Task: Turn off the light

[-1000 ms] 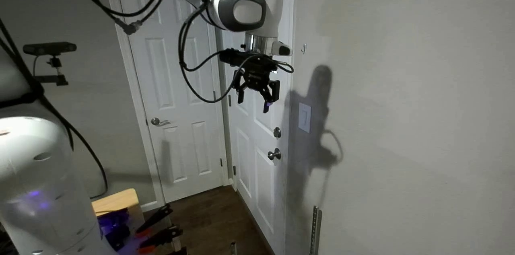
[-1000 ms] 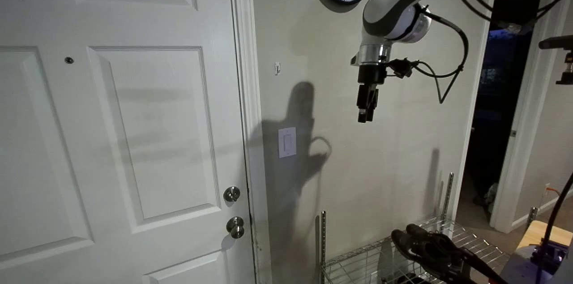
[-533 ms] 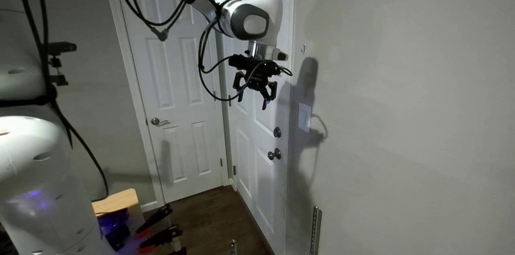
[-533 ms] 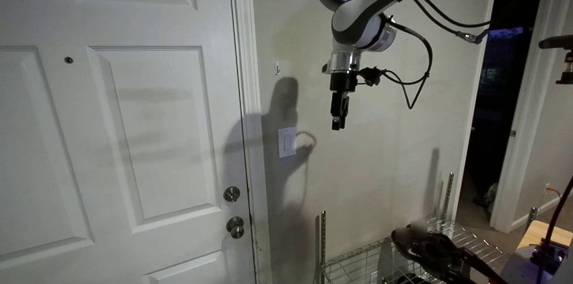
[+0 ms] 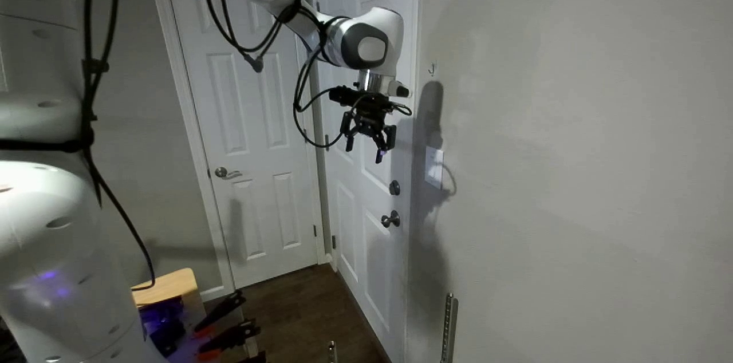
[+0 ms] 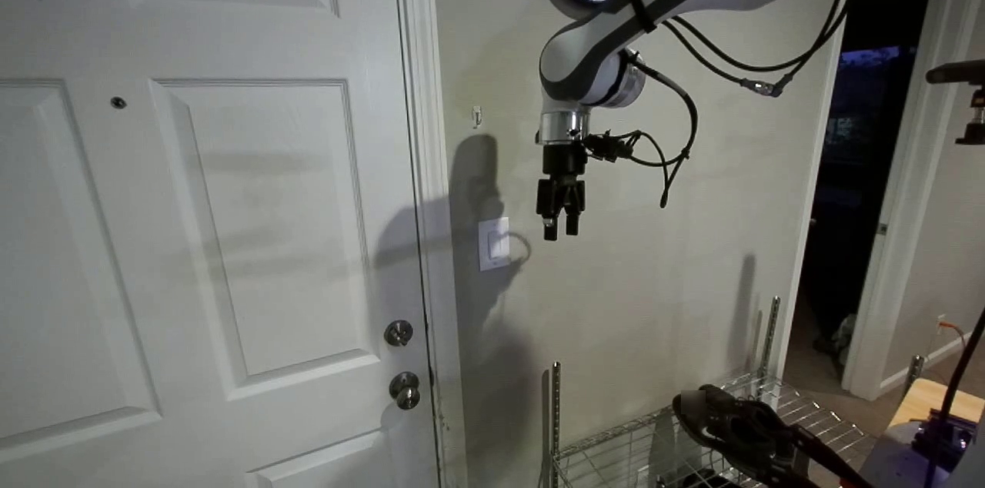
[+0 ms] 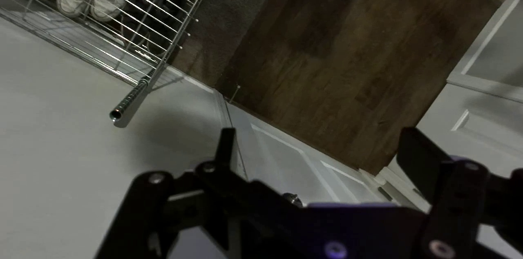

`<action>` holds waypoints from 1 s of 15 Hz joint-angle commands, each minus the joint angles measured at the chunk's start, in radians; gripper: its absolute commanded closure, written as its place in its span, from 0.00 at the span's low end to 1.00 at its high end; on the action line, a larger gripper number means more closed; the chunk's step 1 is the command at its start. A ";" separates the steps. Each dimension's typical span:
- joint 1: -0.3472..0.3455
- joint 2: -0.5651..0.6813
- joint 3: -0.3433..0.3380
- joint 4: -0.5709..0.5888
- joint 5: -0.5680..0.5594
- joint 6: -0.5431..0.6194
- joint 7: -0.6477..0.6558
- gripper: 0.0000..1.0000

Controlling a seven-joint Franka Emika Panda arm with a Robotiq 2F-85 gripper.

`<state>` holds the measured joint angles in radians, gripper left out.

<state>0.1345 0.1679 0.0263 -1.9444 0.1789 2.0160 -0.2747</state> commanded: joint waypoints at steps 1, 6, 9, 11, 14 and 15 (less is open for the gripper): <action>-0.017 0.018 0.009 0.015 -0.069 0.043 0.191 0.00; -0.022 0.015 -0.015 0.002 -0.162 0.087 0.438 0.00; -0.032 0.018 -0.014 0.007 -0.156 0.066 0.470 0.00; -0.040 0.020 -0.005 0.006 -0.133 0.058 0.412 0.00; -0.038 0.023 -0.003 0.011 -0.140 0.065 0.434 0.00; -0.038 0.024 -0.003 0.011 -0.140 0.065 0.434 0.00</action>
<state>0.1109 0.1914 0.0090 -1.9348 0.0423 2.0832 0.1568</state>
